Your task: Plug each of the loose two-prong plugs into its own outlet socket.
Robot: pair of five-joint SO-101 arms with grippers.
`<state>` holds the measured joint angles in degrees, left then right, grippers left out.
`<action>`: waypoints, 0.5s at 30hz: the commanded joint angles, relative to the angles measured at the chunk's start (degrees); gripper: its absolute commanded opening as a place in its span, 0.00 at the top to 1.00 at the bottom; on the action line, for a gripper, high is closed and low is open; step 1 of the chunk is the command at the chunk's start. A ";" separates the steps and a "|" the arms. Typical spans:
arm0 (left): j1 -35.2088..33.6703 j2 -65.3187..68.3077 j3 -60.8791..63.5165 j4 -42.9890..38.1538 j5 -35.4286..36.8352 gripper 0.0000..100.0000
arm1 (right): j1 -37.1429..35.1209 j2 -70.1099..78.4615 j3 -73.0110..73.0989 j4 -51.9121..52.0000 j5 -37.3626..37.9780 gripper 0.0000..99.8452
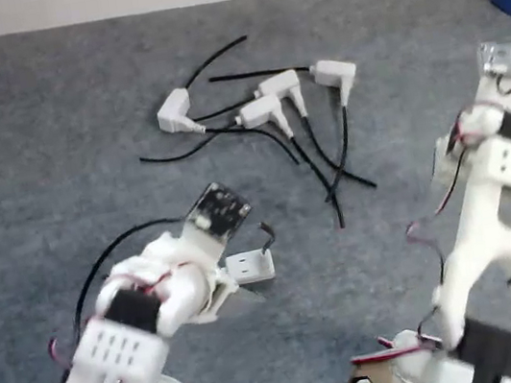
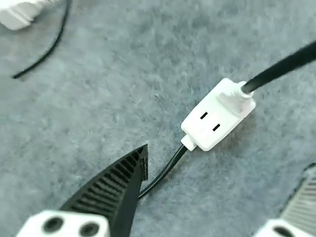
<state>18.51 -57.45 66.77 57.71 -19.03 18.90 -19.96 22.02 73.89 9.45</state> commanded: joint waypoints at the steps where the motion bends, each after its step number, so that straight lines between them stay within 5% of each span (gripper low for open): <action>1: 0.22 17.63 -8.57 -3.87 -2.02 0.55 | -1.36 -8.92 8.22 -4.44 0.70 0.67; 15: 1.80 49.27 -22.55 -4.75 -5.63 0.57 | -1.27 -20.88 14.02 -2.95 3.43 0.67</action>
<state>18.59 -11.91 46.64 53.41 -21.05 17.85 -38.42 36.53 70.29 12.18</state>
